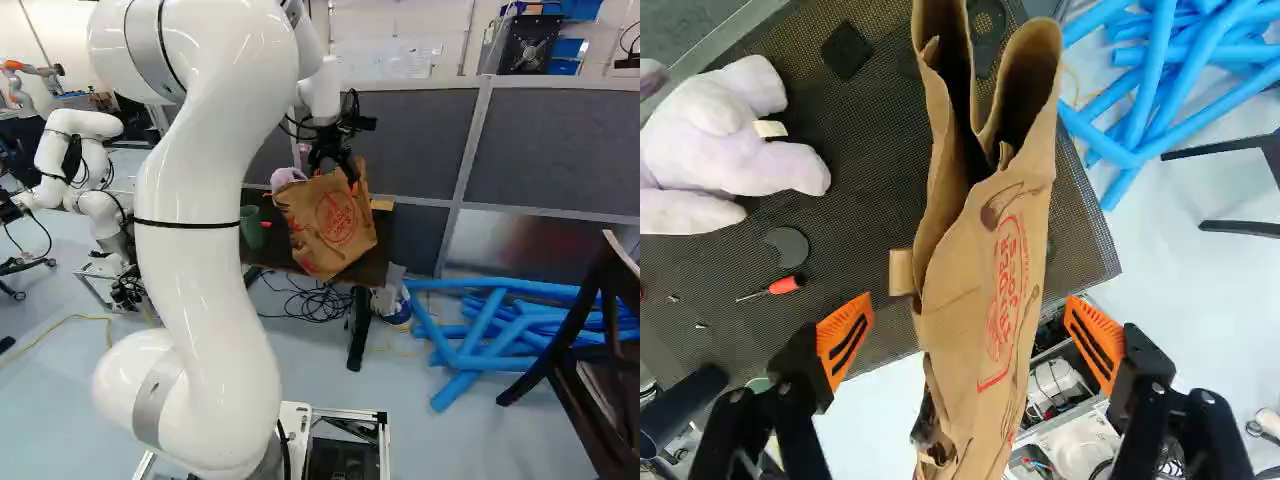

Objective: Pick up the bag on the ground and place it on the table

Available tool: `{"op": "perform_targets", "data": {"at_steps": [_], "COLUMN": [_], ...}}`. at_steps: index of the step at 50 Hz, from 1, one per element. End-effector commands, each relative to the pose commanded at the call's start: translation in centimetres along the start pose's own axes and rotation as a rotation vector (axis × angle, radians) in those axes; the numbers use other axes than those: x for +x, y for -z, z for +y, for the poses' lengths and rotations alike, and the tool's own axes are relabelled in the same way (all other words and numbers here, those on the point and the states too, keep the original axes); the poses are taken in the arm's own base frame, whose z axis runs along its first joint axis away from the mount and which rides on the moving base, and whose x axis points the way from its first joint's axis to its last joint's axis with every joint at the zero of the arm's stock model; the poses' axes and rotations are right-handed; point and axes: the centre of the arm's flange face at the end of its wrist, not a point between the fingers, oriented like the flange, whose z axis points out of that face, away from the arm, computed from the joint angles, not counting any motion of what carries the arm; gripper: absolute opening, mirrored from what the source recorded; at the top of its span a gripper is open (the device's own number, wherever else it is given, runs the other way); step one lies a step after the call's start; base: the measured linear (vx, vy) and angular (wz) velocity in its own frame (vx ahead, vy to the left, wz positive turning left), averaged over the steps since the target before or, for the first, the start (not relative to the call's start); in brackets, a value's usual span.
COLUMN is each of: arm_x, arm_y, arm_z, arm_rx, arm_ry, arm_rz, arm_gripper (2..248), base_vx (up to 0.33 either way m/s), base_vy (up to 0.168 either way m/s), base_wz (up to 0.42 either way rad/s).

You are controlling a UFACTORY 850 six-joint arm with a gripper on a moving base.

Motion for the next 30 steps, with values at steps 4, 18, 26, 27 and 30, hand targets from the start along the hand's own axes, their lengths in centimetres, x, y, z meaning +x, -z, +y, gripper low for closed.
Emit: {"op": "perform_targets", "data": {"at_steps": [4,18,26,27,30], "arm_x": [-0.2,-0.9,-1.5,-1.5,-1.7], "arm_y": [0.6,2.8,4.1,4.3,4.8], "arm_z": [0.1,0.5,0.8,0.9,1.0], "arm_rx": [0.000,-0.008,-0.014,-0.015,-0.017], "arm_ry": [0.000,-0.001,-0.001,-0.001,-0.001], "arm_rz": [0.000,-0.014,-0.025,-0.026,-0.031], "arm_gripper": [247,247,247,247,247], "base_vx": [0.000,0.000,0.000,0.000,0.000], "base_vy": [0.000,0.000,0.000,0.000,0.000], "base_wz": [0.000,0.000,0.000,0.000,0.000]}}
